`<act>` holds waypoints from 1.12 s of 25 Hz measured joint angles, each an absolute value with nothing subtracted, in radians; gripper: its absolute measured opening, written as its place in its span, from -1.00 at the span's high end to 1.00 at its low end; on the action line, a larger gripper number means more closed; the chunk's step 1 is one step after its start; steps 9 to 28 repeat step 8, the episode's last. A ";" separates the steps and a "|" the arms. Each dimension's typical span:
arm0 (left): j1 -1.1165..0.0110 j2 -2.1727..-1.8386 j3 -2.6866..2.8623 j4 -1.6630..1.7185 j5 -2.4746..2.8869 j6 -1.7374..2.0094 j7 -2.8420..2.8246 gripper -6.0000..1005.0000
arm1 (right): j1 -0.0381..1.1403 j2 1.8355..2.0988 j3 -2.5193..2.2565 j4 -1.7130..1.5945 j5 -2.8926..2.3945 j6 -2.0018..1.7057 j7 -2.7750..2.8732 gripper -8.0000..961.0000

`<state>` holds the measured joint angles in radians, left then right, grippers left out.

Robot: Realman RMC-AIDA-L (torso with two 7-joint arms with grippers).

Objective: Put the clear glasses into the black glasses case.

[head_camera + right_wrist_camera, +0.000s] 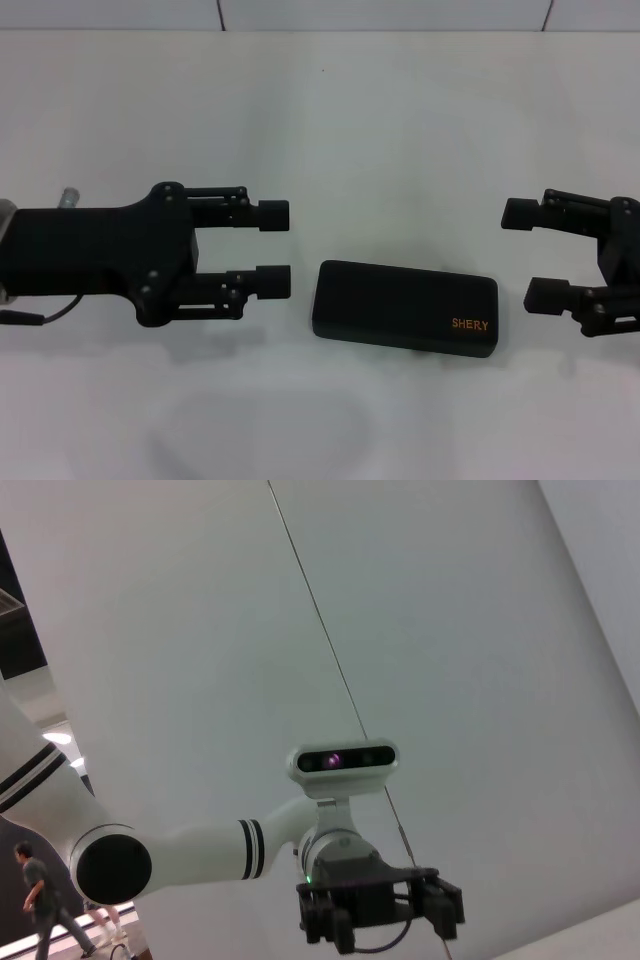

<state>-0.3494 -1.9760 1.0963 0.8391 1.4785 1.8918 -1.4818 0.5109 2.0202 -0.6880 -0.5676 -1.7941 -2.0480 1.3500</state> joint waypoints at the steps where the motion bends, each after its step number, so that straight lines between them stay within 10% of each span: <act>1: -0.348 -1.978 1.092 0.839 1.485 1.891 -1.482 -0.31 | 0.512 2.020 -0.688 -0.568 -1.793 -2.050 1.350 -0.85; 28: -0.333 -1.982 1.073 0.838 1.519 1.891 -1.482 -0.31 | 0.523 2.021 -0.713 -0.568 -1.790 -2.046 1.350 -0.85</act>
